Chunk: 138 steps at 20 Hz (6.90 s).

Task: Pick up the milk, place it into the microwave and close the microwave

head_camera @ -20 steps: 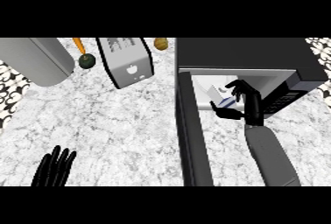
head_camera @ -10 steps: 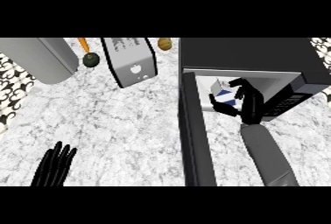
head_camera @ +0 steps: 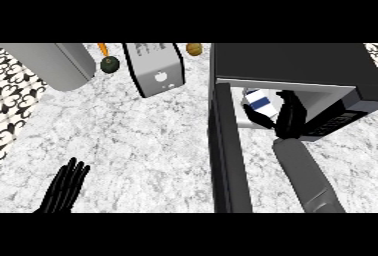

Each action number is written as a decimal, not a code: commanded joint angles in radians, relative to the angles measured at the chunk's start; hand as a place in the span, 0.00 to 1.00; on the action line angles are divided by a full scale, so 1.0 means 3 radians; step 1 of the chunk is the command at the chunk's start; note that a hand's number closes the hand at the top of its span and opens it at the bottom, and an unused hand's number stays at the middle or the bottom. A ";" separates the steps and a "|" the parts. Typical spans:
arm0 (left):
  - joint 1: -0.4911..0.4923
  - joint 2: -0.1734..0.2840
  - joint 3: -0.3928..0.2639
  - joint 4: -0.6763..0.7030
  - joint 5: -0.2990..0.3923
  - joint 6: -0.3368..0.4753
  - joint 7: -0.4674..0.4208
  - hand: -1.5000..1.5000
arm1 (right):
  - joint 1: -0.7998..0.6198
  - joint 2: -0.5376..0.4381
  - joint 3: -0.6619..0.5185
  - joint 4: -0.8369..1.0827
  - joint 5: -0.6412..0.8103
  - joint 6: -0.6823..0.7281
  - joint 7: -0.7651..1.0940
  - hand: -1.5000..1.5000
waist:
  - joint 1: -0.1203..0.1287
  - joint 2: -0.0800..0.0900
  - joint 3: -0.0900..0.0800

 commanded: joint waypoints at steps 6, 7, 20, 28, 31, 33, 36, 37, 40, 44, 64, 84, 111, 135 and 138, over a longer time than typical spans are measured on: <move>-0.0093 -0.0037 -0.0076 0.0042 -0.0104 0.0016 0.0016 0.00 | -0.0566 -0.0410 0.0165 0.0482 0.0163 0.0668 0.0188 0.00 | 0.0138 0.0126 0.0025; -0.0116 -0.0041 -0.0086 0.0019 -0.0107 0.0017 0.0031 0.00 | -0.0537 -0.0358 0.0190 0.0463 0.0165 0.0632 0.0146 0.00 | 0.0155 0.0136 0.0029; -0.0161 -0.0119 -0.0198 0.0029 -0.0122 -0.0036 0.0000 0.00 | -0.0500 -0.0339 -0.0017 0.0295 -0.0500 0.1537 -0.0366 0.00 | 0.0034 0.0111 0.0035; -0.0206 -0.0288 -0.0420 0.0024 -0.0384 0.0114 0.0057 0.00 | -0.0392 -0.0351 -0.0377 0.0723 -0.0848 0.2015 -0.1066 0.00 | -0.0073 0.0072 0.0028; -0.0235 -0.0289 -0.0376 0.0101 -0.0305 0.0026 -0.0035 0.00 | -0.0213 -0.0461 -0.0424 0.0768 -0.0894 0.2238 -0.1316 0.00 | -0.0109 0.0066 0.0025; -0.0253 -0.0303 -0.0390 0.0126 -0.0327 0.0044 0.0007 0.00 | -0.0175 -0.0448 -0.0470 0.0810 -0.0933 0.2274 -0.1408 0.00 | -0.0102 0.0074 0.0026; -0.0284 -0.0379 -0.0493 0.0095 -0.0474 0.0158 0.0086 0.00 | -0.0032 -0.0350 -0.0451 0.0776 -0.0981 0.2545 -0.1542 0.00 | -0.0159 0.0044 0.0023; -0.0361 -0.0382 -0.0420 0.0149 -0.0378 0.0131 0.0168 0.00 | -0.0002 -0.0368 -0.0407 0.0803 -0.0961 0.2726 -0.1515 0.00 | -0.0180 0.0044 0.0022; -0.0432 -0.0368 -0.0422 0.0038 -0.0435 0.0158 0.0259 0.00 | 0.0109 -0.0328 -0.0456 0.0762 -0.1047 0.2901 -0.1647 0.00 | -0.0198 0.0030 0.0022; -0.0357 -0.0410 -0.0541 0.0000 -0.0596 0.0230 0.0188 0.00 | 0.0422 -0.0269 -0.0446 0.0755 -0.1056 0.2987 -0.1900 0.00 | -0.0207 0.0027 0.0022; -0.0741 -0.0373 -0.1016 0.0609 -0.1177 0.0018 0.0470 1.00 | 0.2037 -0.0261 -0.0217 -0.1073 -0.1702 0.4435 -0.1837 0.00 | -0.0316 -0.0013 0.0008; -0.2132 -0.1154 -0.2269 0.2309 -0.1310 0.0627 0.0628 1.00 | 0.3469 -0.0621 -0.0193 -0.3562 -0.2701 0.4835 -0.0740 0.00 | -0.0355 0.0018 0.0008; -0.3628 -0.1158 -0.2393 0.2444 0.0476 0.2230 0.0368 0.00 | 0.3377 -0.1132 -0.0217 -0.4367 -0.3293 0.5103 -0.0241 0.00 | -0.1091 0.0177 -0.0011; -0.4507 -0.1159 -0.2208 0.3099 0.1240 0.2454 0.0036 0.00 | 0.2941 -0.1520 -0.0203 -0.4443 -0.3913 0.5361 0.0102 0.00 | -0.1482 0.0324 0.0011; -0.4611 -0.1159 -0.2166 0.3167 0.1332 0.2459 0.0022 0.00 | 0.2908 -0.1593 -0.0273 -0.4436 -0.3949 0.5345 0.0136 0.00 | -0.1543 0.0322 0.0009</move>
